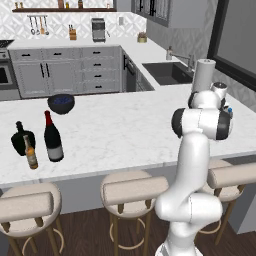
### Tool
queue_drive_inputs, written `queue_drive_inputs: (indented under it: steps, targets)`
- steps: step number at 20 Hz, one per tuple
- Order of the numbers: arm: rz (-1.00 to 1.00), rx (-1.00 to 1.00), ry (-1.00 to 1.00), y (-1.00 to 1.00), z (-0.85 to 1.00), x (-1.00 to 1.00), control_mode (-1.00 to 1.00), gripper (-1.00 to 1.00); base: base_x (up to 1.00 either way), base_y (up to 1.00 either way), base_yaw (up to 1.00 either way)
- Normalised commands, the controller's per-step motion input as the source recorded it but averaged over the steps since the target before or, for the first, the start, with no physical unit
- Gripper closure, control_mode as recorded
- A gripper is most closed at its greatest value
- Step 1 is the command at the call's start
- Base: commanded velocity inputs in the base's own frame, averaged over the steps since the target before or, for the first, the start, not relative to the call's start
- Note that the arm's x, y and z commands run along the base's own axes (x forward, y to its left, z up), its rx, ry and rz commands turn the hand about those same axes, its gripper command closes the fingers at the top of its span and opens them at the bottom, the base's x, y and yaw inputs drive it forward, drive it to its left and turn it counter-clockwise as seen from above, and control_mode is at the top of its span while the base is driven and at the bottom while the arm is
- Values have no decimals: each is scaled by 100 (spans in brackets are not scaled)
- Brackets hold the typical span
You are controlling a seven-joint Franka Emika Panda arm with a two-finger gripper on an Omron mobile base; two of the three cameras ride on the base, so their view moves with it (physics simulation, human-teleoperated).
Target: Move the plastic bottles in the middle to the plastics group, and the glass bottles in the middle to the glass group.
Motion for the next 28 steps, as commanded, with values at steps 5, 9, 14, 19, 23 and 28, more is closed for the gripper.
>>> queue_drive_inputs:
  steps: [5, 9, 14, 19, 23, 28]
  targets:
    - [0, -1, 0, 13, -19, 0, -100, -100, 0, 0, 0]
    - [0, 0, -1, 0, 15, -1, -100, -100, 0, 0, 0]
    - [0, 1, -7, 1, 45, -14, -100, -100, 0, 0, 0]
    - [-1, 2, -7, 32, 53, -35, -100, -100, 0, 0, 0]
    - [-5, 0, 0, 57, 18, -50, -100, -100, 0, 0, 0]
    - [-12, -8, 0, 97, -1, -34, -100, -100, 0, 0, 0]
